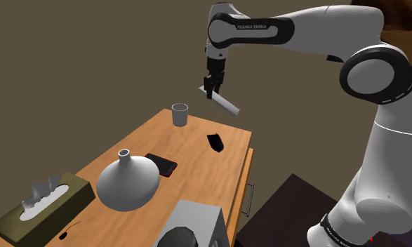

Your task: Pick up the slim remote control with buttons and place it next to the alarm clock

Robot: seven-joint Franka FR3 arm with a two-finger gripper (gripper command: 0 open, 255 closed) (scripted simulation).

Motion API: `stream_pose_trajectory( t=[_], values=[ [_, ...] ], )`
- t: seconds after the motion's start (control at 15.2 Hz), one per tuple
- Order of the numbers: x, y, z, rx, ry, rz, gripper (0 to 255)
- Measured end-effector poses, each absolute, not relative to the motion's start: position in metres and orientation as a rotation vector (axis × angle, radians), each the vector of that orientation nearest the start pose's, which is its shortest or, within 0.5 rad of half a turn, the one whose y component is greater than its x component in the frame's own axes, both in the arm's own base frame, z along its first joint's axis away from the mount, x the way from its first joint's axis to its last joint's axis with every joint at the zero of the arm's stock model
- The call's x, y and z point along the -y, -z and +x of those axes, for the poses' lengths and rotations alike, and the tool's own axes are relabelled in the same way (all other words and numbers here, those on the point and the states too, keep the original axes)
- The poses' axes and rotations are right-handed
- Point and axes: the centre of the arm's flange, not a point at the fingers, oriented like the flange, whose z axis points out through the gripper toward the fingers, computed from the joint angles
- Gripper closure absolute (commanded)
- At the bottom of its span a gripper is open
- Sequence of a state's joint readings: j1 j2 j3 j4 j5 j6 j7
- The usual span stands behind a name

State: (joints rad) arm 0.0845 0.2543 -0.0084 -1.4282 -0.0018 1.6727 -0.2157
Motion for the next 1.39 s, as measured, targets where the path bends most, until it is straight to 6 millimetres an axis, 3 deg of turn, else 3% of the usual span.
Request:
stream_pose_trajectory(
  t=[0.66, 0.79, 1.39],
  values=[
    [-0.049, -0.601, 0.636, 0.458, -0.015, -3.111, 255],
    [-0.061, -0.605, 0.628, 0.458, -0.016, -3.111, 255],
    [-0.167, -0.609, 0.575, 0.46, -0.016, -3.111, 255]
  ],
)
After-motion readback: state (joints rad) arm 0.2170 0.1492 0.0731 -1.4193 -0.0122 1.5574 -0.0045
